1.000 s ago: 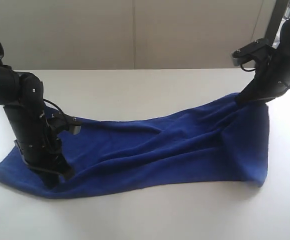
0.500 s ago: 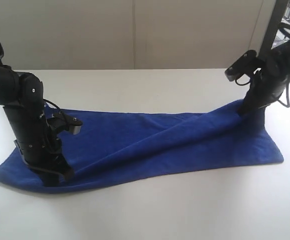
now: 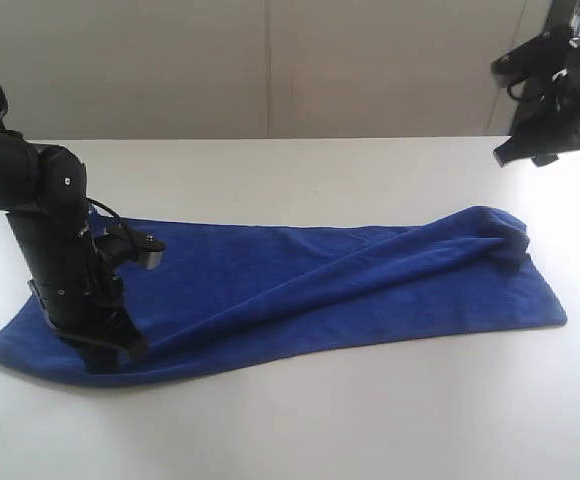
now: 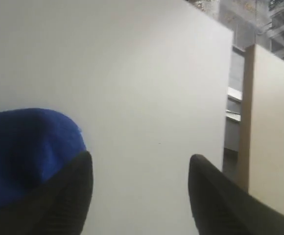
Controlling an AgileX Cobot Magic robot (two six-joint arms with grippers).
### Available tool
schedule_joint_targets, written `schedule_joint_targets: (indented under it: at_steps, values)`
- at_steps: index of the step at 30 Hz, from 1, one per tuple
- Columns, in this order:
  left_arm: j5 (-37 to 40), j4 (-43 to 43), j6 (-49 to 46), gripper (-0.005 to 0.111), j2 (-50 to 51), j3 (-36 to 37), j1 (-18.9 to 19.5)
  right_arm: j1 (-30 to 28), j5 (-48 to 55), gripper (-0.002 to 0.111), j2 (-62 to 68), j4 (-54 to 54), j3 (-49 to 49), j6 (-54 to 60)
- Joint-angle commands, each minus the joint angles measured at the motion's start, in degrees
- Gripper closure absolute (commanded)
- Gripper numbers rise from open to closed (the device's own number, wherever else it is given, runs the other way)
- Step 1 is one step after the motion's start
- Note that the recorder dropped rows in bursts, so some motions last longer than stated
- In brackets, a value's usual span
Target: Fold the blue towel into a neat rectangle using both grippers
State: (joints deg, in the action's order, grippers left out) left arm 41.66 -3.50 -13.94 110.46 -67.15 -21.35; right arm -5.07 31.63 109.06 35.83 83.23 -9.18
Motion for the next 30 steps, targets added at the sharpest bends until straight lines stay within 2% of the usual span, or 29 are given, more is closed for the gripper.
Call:
schedule_joint_targets:
  at_steps: [1, 7, 9, 12, 19, 30]
  values:
    - [-4.4, 1.6, 1.2, 0.107, 0.7, -0.7, 0.1, 0.0, 7.3, 0.062, -5.3, -7.7, 0.0, 1.4]
    - [-4.6, 1.6, 2.1, 0.107, -7.6, -4.7, 0.1, 0.0, 15.2, 0.087, -5.7, -21.3, -5.7, 13.8]
    - [-4.8, 1.8, 2.1, 0.107, -11.4, -5.0, 0.1, 0.0, 15.2, 0.097, -5.7, -27.3, -9.2, 20.4]
    - [-3.7, 1.9, 2.1, 0.107, -16.2, -4.9, 0.1, 0.0, 12.7, 0.108, -5.7, -30.7, -13.6, 22.3]
    - [-1.2, 1.8, 4.3, 0.107, -23.7, -1.4, 0.1, 0.0, 7.5, 0.108, -5.4, -30.9, -18.8, 22.3]
    - [-5.2, 1.7, 7.0, 0.107, -35.8, 14.1, 0.1, 0.0, 1.0, 0.108, 0.0, -31.1, -21.2, 22.3]
